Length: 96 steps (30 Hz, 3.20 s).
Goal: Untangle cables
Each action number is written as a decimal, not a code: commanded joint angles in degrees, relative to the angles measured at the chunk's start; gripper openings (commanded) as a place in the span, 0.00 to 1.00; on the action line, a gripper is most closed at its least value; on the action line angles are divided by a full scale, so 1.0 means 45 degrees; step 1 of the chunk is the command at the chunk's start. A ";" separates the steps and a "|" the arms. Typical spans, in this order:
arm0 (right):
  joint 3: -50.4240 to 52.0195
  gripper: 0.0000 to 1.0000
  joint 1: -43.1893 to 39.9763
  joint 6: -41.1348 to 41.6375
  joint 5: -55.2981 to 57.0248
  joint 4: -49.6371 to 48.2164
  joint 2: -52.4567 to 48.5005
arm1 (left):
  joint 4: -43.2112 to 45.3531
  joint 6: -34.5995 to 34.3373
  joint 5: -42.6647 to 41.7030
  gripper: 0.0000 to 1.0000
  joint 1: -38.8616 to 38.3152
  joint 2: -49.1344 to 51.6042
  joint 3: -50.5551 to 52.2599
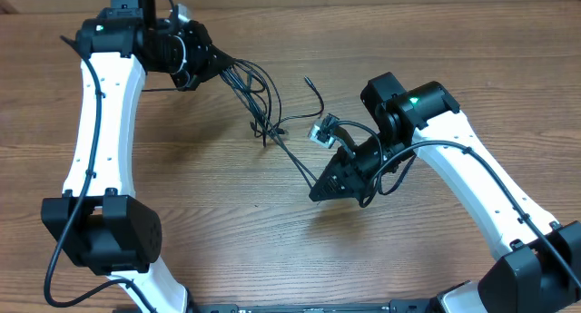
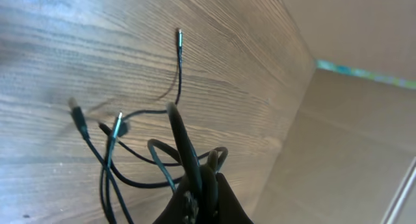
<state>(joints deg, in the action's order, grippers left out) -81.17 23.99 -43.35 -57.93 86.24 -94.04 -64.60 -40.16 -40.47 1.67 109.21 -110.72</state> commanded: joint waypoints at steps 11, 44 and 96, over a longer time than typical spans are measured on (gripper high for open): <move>-0.0019 0.04 0.0398 -0.1651 -0.3468 -0.1710 0.0418 | 0.0083 -0.0753 0.1467 0.04 -0.1802 0.0049 -0.0165; -0.2001 0.04 0.0408 -0.3308 -0.3492 -0.0962 0.3016 | 0.0228 0.0010 0.2987 0.04 -0.3609 0.0049 -0.0155; -0.1957 1.00 -0.0724 0.9219 0.8616 -0.2448 0.0510 | -0.2045 1.2313 0.2560 0.99 -0.3881 0.0049 -0.0063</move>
<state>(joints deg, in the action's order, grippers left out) -88.77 21.67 -5.48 -23.33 75.44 -91.59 -73.21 17.23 -34.68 -16.03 109.21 -110.72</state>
